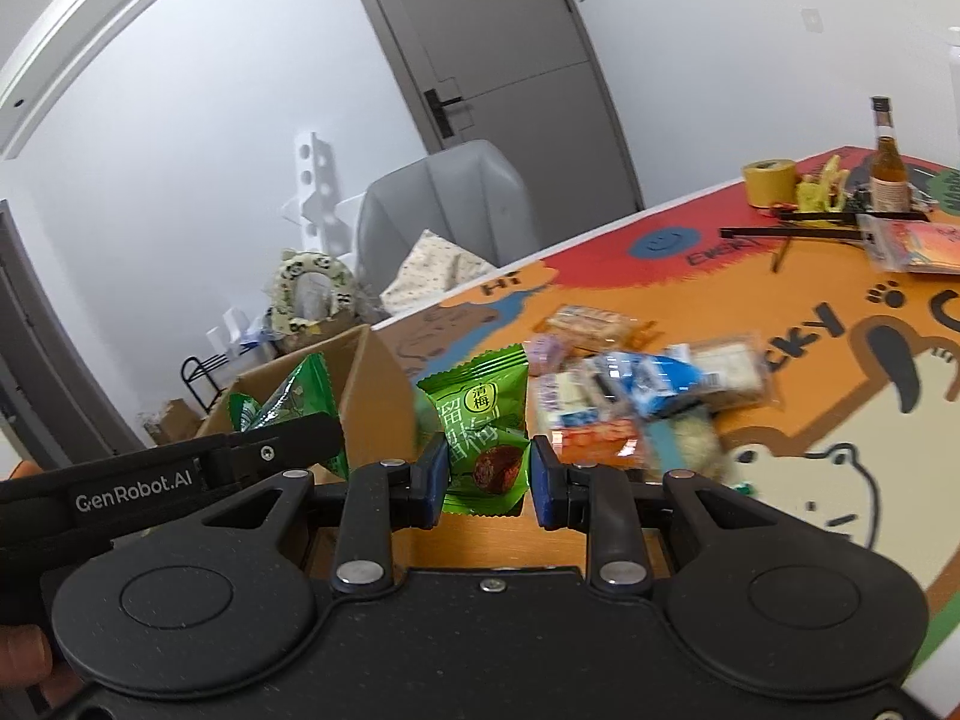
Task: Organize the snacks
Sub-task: 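Grasp a green packet with the left gripper while the right grasps another green packet, then carry both green packets over the cardboard box and open both grippers, then return both grippers to the pile and grasp the red-and-blue bar with the right, then grasp the orange-wrapped cake with the left gripper while the right holds the red bar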
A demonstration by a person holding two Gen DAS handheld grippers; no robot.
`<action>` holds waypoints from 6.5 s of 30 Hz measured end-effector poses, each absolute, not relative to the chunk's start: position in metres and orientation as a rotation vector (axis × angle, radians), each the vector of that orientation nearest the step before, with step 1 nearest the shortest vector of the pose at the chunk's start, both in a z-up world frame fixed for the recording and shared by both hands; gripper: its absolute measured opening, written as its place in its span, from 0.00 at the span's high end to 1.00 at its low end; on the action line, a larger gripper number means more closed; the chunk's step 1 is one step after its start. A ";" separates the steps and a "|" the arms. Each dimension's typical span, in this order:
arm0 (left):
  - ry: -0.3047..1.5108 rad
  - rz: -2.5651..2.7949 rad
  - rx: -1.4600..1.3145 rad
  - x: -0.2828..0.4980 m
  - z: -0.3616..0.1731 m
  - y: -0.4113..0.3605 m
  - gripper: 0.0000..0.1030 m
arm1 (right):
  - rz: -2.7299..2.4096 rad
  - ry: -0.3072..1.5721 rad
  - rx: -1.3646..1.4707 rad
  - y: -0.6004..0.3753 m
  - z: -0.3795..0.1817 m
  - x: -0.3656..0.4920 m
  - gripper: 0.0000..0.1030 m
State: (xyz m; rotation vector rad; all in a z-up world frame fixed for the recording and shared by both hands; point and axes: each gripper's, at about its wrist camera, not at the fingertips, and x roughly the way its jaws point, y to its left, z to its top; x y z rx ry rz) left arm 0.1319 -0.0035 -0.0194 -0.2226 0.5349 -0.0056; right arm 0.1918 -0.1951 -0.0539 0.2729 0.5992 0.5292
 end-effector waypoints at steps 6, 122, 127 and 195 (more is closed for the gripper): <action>0.521 0.041 -0.228 0.120 -0.014 0.018 0.65 | 0.569 0.585 0.271 -0.174 -0.045 0.189 0.74; 0.667 -0.072 -0.227 0.169 -0.074 -0.058 0.41 | 0.506 0.791 0.152 -0.245 -0.124 0.214 0.82; 0.662 -0.086 -0.208 0.184 -0.077 -0.067 0.41 | 0.462 0.784 0.177 -0.258 -0.124 0.218 0.82; 0.519 0.089 -0.298 0.150 -0.024 0.018 0.79 | 0.558 0.559 0.166 -0.183 -0.044 0.214 0.82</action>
